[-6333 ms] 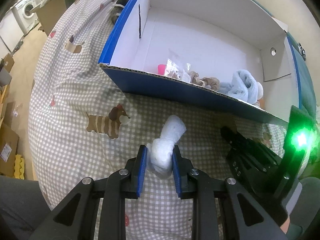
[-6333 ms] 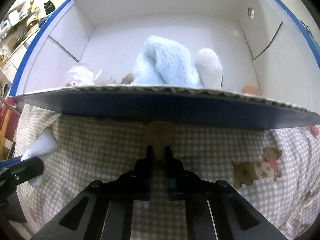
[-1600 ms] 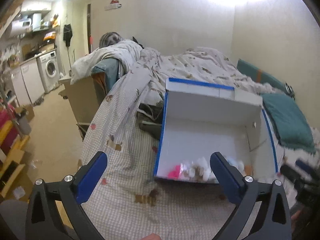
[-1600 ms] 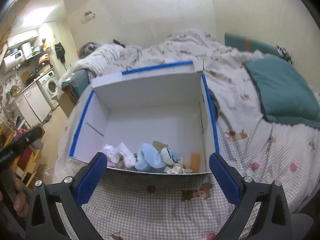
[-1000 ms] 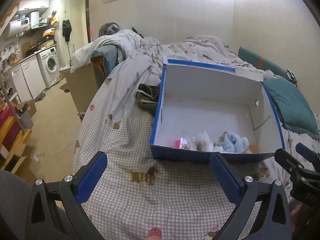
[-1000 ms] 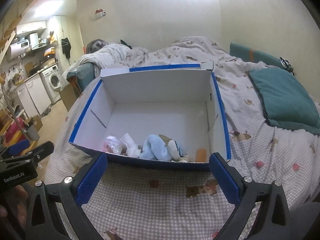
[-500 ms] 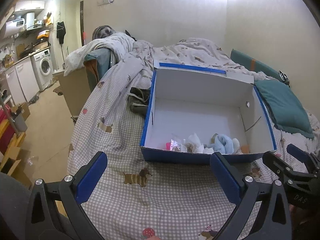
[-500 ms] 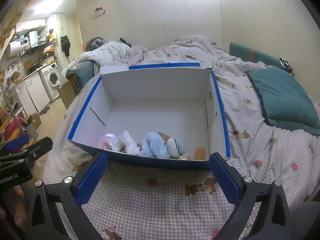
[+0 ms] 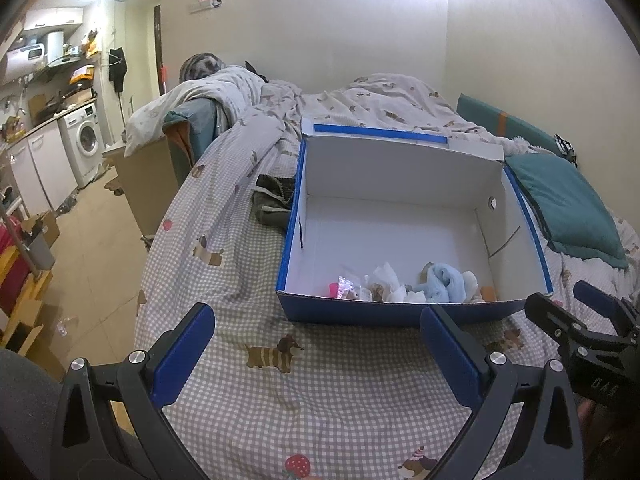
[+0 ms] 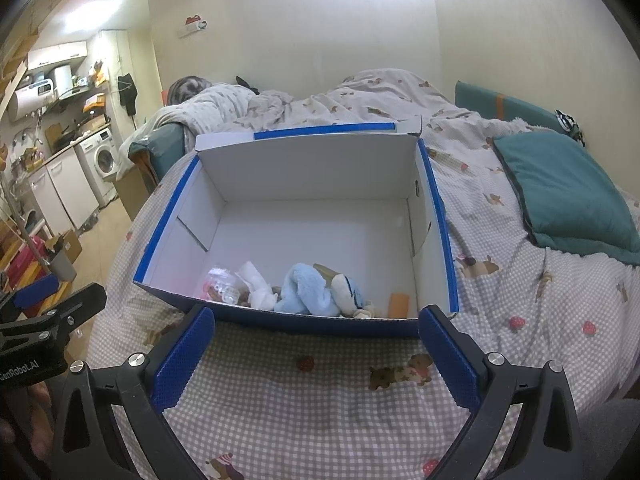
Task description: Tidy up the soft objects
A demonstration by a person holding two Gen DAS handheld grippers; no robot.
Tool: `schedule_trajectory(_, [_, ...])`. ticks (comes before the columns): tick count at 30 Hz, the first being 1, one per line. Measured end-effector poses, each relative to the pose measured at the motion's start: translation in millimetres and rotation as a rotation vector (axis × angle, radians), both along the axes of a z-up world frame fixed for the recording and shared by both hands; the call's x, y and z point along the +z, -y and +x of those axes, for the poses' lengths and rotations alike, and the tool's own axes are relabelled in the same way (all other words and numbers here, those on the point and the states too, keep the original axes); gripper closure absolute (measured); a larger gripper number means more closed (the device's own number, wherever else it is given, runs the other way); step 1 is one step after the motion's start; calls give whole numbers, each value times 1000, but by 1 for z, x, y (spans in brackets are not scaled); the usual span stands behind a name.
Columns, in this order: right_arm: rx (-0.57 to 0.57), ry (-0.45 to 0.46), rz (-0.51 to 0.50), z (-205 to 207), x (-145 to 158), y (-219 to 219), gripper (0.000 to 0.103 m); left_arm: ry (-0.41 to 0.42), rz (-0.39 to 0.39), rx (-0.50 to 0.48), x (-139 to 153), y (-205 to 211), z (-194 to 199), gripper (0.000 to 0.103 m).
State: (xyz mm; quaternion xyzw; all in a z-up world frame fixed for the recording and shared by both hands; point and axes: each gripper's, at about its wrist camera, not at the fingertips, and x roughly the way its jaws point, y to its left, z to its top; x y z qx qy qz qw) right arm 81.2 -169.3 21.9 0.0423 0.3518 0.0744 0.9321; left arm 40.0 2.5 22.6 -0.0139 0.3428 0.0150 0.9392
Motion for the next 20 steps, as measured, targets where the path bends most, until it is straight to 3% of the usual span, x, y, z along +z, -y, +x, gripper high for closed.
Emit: schedule_trajectory(20, [-7, 3, 15, -2, 2, 5, 0, -5, 1, 8, -1, -2, 0, 1])
